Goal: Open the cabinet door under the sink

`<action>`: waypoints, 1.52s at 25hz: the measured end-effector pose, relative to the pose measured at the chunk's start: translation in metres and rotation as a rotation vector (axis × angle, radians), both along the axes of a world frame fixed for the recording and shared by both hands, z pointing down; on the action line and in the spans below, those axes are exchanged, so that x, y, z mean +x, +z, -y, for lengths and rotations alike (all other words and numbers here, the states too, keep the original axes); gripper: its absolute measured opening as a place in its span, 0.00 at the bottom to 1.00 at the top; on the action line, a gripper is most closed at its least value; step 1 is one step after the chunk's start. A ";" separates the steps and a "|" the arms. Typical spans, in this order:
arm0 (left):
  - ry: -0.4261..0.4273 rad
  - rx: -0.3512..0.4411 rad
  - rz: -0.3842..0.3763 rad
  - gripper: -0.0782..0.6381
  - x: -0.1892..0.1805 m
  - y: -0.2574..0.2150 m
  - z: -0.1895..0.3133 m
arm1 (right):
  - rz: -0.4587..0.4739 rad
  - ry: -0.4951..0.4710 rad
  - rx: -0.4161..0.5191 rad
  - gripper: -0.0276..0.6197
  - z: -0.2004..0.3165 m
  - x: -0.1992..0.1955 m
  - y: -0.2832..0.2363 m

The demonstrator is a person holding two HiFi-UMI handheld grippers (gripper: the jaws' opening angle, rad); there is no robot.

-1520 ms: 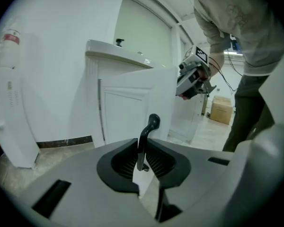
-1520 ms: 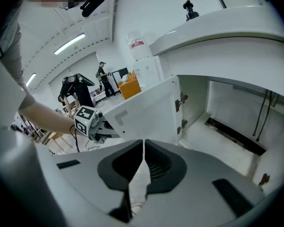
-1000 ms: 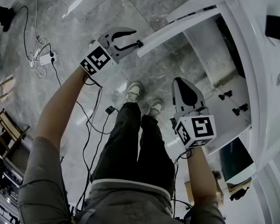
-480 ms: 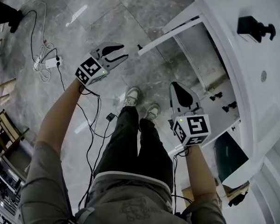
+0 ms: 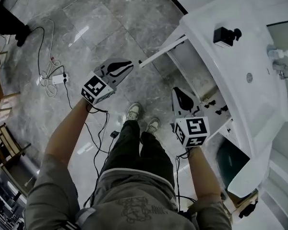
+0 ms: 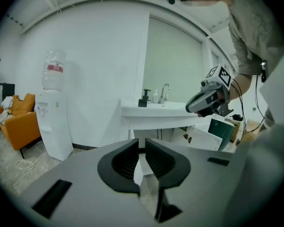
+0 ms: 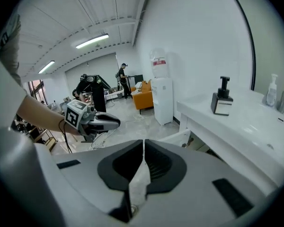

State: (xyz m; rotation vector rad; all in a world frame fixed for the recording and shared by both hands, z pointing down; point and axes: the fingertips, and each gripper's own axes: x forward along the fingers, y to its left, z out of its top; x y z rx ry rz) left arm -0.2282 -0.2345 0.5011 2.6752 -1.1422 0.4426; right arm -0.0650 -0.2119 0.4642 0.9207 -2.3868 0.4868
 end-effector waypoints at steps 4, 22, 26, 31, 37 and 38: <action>0.019 0.062 0.019 0.17 0.019 -0.053 -0.004 | 0.026 0.017 0.052 0.09 0.003 0.004 -0.046; 0.045 0.262 0.017 0.16 0.105 -0.245 -0.040 | 0.154 0.051 0.331 0.09 -0.020 0.040 -0.246; 0.052 0.259 -0.004 0.15 0.120 -0.277 -0.050 | 0.202 0.031 0.390 0.09 -0.038 0.050 -0.291; 0.045 0.297 0.057 0.15 0.131 -0.315 -0.062 | 0.193 0.010 0.498 0.09 -0.056 0.064 -0.337; -0.029 0.405 0.048 0.15 0.134 -0.364 -0.078 | 0.207 0.002 0.575 0.09 -0.079 0.083 -0.375; -0.036 0.425 0.052 0.15 0.135 -0.371 -0.081 | 0.204 -0.004 0.586 0.09 -0.084 0.084 -0.379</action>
